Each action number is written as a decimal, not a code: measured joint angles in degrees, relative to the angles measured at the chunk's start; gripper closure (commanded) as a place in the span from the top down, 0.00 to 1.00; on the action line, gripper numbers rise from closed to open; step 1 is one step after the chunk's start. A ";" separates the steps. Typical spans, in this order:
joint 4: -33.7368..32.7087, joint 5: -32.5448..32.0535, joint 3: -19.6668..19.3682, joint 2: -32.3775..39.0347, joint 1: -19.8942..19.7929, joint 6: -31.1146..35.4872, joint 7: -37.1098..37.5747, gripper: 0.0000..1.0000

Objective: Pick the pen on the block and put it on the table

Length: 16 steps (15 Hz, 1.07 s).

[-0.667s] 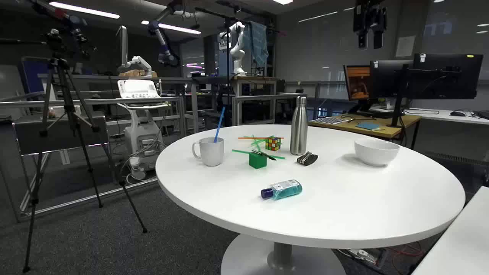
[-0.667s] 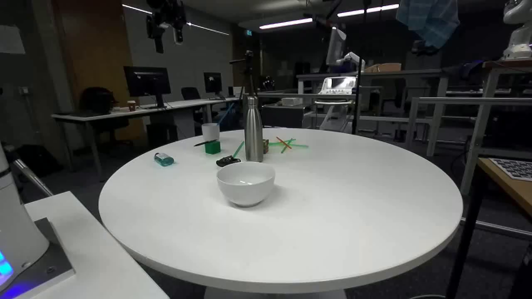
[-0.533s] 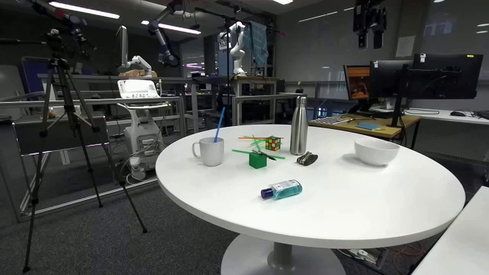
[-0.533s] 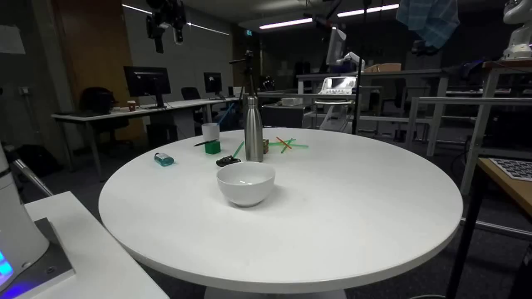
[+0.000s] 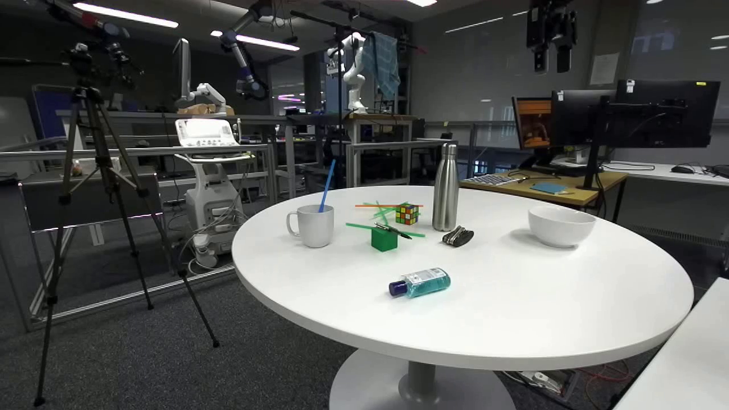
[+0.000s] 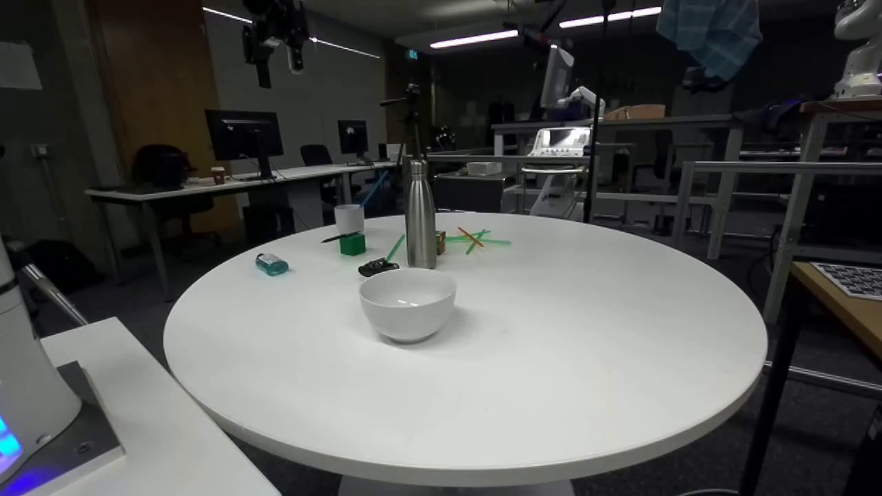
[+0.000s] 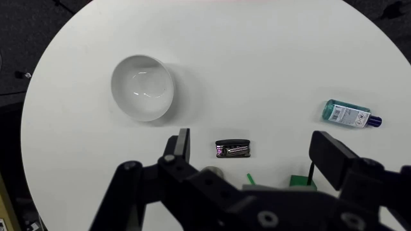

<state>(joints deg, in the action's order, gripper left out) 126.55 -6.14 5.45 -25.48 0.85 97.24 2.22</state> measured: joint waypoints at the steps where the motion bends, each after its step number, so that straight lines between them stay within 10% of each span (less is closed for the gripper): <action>1: 0.00 0.00 0.00 0.00 0.00 0.00 0.00 1.00; 16: -0.56 0.09 -0.16 7.76 3.52 12.05 -10.97 1.00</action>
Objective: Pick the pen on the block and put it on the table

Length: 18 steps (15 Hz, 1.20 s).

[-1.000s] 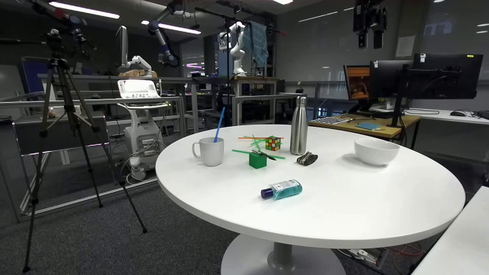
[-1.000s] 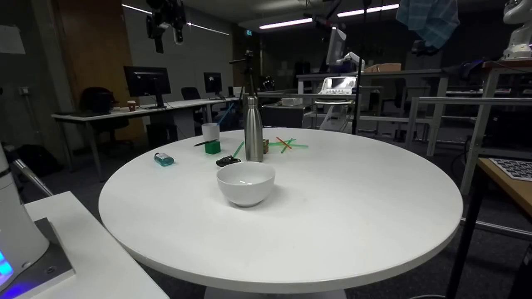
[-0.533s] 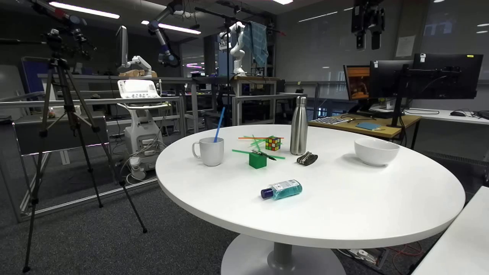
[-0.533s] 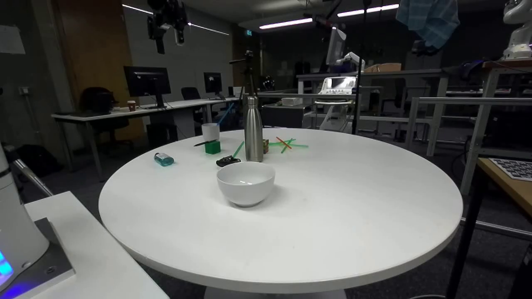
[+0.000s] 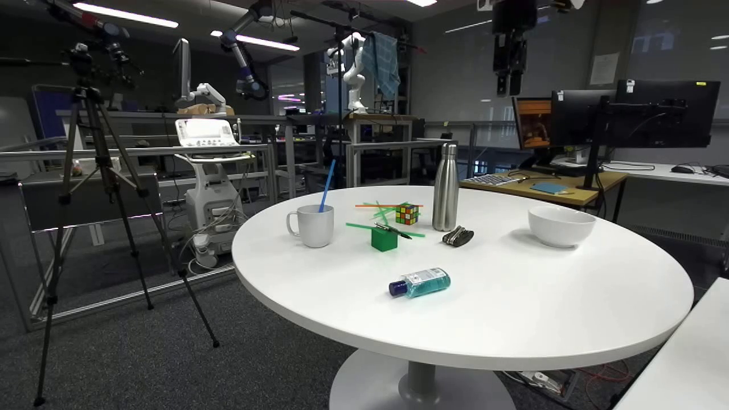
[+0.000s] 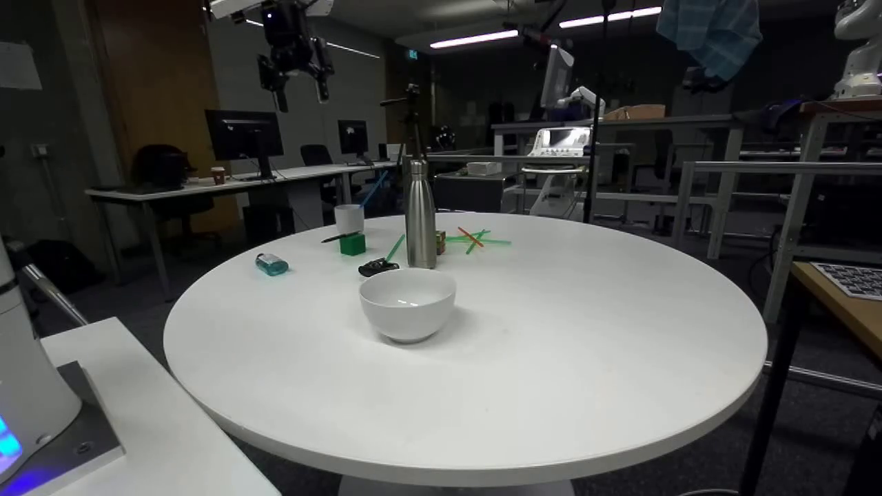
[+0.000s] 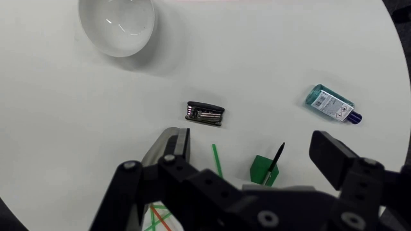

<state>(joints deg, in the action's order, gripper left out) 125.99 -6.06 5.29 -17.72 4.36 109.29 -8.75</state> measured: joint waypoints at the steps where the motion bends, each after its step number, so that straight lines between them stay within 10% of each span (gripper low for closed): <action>1: -0.28 0.00 -0.04 1.06 0.28 0.68 -1.86 1.00; 7: -3.88 0.41 0.11 7.13 0.98 1.46 -5.04 1.00; 18: -15.29 3.20 2.36 22.83 2.51 7.68 12.54 1.00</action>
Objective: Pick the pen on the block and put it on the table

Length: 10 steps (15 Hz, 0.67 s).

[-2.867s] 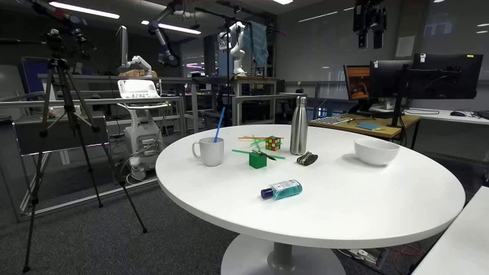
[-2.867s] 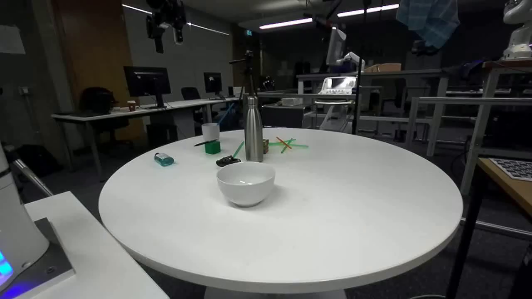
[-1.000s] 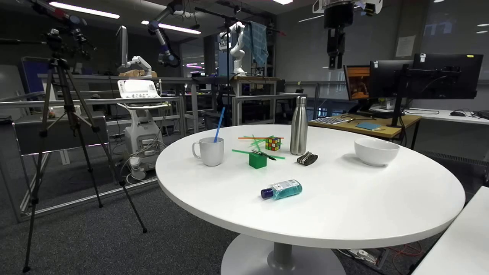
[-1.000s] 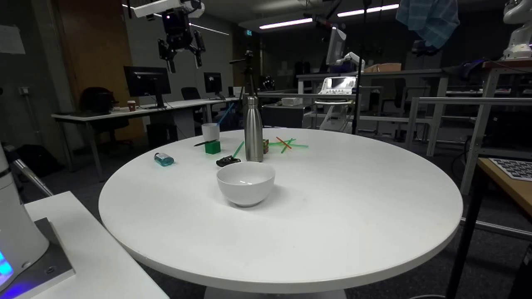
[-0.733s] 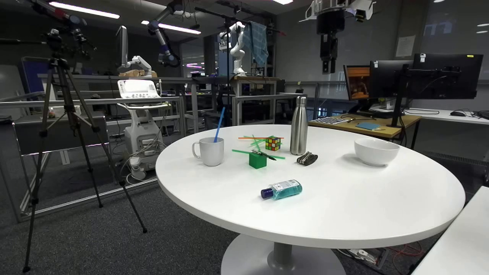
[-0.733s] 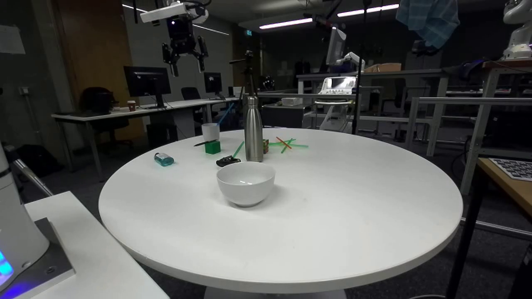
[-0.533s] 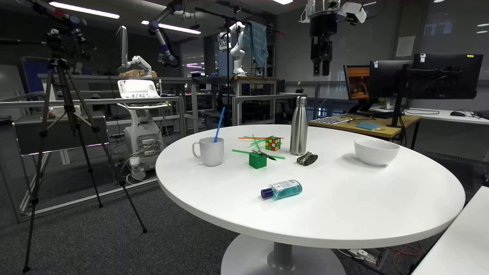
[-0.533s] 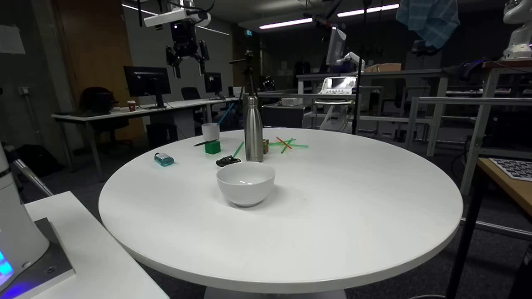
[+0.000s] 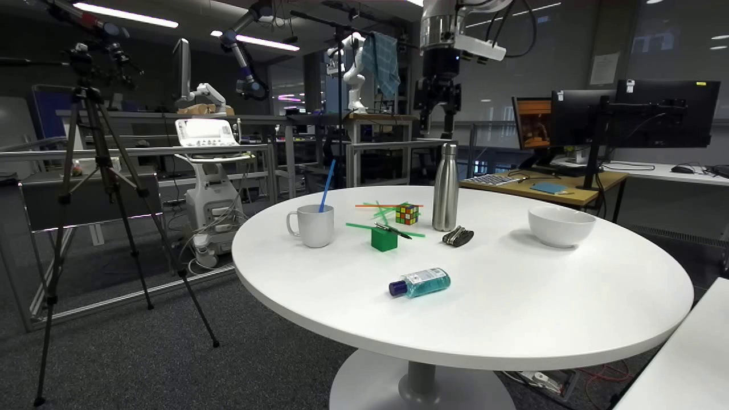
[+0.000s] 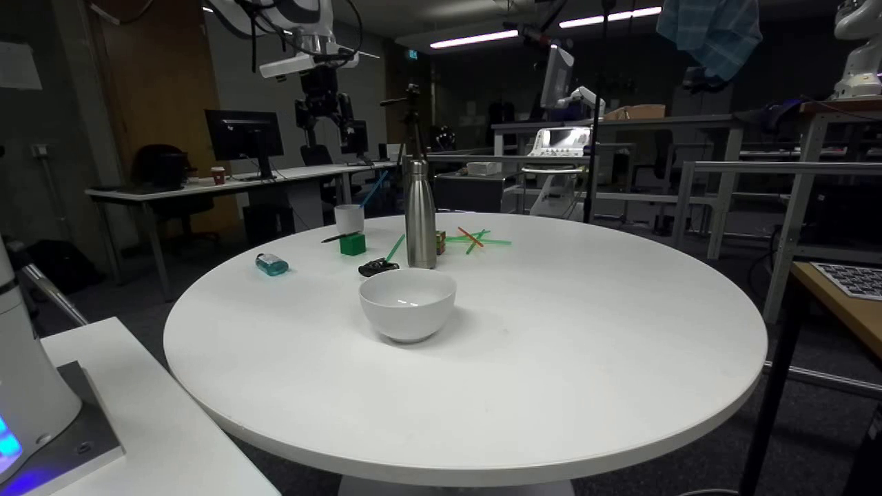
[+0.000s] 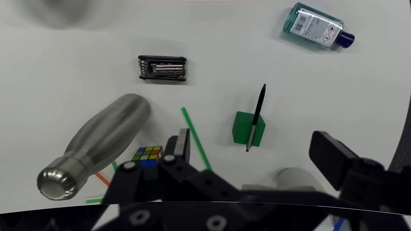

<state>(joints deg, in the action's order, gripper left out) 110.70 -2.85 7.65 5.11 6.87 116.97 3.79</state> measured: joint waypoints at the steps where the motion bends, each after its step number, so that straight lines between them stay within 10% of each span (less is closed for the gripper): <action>1: -1.36 -0.01 0.00 1.99 0.03 0.33 1.64 1.00; 10: -11.70 -0.17 -0.91 16.04 1.36 0.65 11.67 1.00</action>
<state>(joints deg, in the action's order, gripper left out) 99.00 -3.02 6.75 21.15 8.24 117.62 15.46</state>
